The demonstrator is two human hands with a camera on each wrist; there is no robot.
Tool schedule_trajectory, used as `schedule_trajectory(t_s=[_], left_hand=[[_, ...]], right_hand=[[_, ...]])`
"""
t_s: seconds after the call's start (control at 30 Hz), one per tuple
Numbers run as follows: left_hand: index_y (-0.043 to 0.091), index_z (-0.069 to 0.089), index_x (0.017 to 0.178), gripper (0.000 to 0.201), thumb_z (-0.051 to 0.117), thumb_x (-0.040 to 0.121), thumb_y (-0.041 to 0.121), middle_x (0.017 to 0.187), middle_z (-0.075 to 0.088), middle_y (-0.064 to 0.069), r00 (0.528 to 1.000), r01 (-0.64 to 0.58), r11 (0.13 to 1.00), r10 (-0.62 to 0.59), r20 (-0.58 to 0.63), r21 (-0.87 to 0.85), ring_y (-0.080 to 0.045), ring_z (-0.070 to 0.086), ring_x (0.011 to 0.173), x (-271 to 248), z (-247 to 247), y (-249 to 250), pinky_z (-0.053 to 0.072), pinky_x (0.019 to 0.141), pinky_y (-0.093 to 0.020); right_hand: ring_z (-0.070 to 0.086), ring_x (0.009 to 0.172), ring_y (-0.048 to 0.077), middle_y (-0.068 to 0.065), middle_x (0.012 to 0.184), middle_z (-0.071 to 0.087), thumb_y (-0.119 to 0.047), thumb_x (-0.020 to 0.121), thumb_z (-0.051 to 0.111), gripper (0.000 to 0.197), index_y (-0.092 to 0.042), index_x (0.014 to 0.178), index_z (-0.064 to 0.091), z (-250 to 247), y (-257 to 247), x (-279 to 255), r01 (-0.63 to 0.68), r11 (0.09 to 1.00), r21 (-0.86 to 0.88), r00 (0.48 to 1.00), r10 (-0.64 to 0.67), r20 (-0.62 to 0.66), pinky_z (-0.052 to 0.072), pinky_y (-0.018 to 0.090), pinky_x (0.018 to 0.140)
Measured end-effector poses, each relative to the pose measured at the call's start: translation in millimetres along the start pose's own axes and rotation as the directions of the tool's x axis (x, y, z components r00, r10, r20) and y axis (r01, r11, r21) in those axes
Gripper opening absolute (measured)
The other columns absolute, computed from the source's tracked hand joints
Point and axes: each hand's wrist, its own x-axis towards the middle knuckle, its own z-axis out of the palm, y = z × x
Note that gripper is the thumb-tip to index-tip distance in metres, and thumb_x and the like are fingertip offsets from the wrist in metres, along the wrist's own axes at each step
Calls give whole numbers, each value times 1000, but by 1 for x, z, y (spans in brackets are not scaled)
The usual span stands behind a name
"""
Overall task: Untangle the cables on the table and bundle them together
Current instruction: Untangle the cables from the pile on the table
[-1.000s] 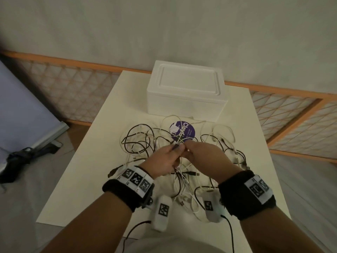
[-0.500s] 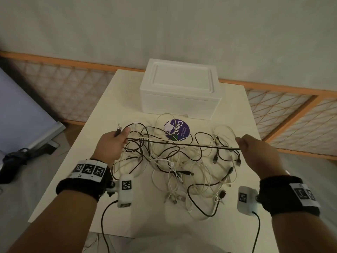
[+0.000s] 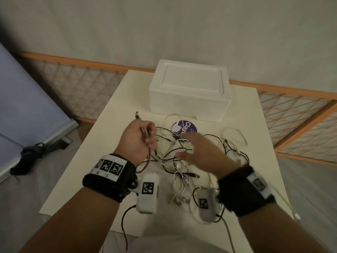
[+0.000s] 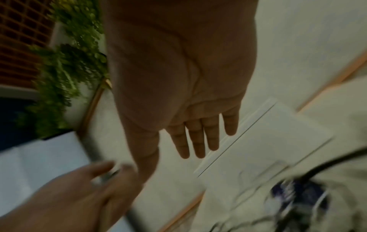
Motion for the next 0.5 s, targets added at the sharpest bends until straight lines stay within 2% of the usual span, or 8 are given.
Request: schedule_trajectory(t_s=[0.07, 0.17, 0.23, 0.3, 0.37, 0.4, 0.47, 0.5], left_hand=[[10, 47, 74, 11, 46, 74, 21, 66, 43, 0, 997, 9, 992, 0, 75, -126, -9, 33, 47, -3, 15, -1, 29, 49, -23], [14, 48, 78, 23, 36, 97, 18, 72, 48, 0, 999, -49, 984, 50, 4, -172, -11, 40, 55, -2, 16, 0, 36, 61, -25], [15, 47, 78, 30, 33, 103, 23, 68, 48, -1, 992, -94, 981, 78, -100, -168, -14, 46, 56, -1, 4, 2, 47, 67, -30], [16, 46, 77, 32, 33, 104, 26, 57, 40, 1, 976, -114, 976, 75, -206, -188, -14, 44, 52, -2, -13, -1, 54, 67, -34], [17, 45, 75, 33, 34, 104, 26, 50, 30, 4, 958, -154, 962, 91, -272, -223, -12, 34, 46, -5, -26, -6, 50, 62, -31], [18, 45, 74, 32, 34, 104, 25, 49, 28, 5, 948, -182, 956, 108, -299, -230, -11, 31, 44, -6, -31, -8, 47, 58, -28], [19, 44, 75, 30, 34, 103, 21, 47, 27, 7, 922, -225, 946, 128, -366, -234, -9, 27, 40, -6, -40, -6, 39, 48, -21], [20, 44, 75, 29, 35, 102, 18, 46, 27, 7, 898, -248, 940, 131, -420, -236, -9, 26, 38, -5, -47, -1, 34, 44, -19]], right_hand=[[46, 108, 2, -10, 120, 52, -42, 88, 62, 52, -17, 132, 49, 19, -34, 8, 120, 985, 122, 979, -137, 148, 30, 3, 89], [58, 84, 10, -2, 96, 64, -28, 96, 53, 22, -8, 104, 59, 41, -41, 15, 136, 964, 228, 964, -182, 195, 42, 19, 74], [58, 72, 8, -1, 82, 63, -20, 99, 47, 19, -4, 93, 55, 40, -33, 14, 76, 939, 334, 978, -136, 159, 42, 22, 68], [52, 71, 11, 7, 80, 59, -20, 100, 45, 20, -3, 93, 55, 33, -28, 11, 73, 943, 324, 988, -112, 103, 40, 28, 68], [56, 71, 17, 10, 78, 61, -21, 100, 44, 19, -7, 94, 55, 28, -29, 9, 60, 942, 331, 985, -109, 132, 45, 31, 69], [56, 64, 16, 6, 72, 59, -21, 100, 45, 17, -7, 95, 54, 27, -30, 8, 36, 924, 382, 980, -108, 170, 47, 29, 65], [50, 51, 9, -3, 64, 51, -23, 98, 48, 16, -9, 98, 55, 26, -32, 7, -15, 898, 440, 973, -87, 212, 46, 24, 53], [48, 49, 5, -7, 63, 51, -27, 97, 51, 15, -13, 97, 57, 24, -29, 7, 4, 919, 394, 978, -85, 190, 43, 21, 52]])
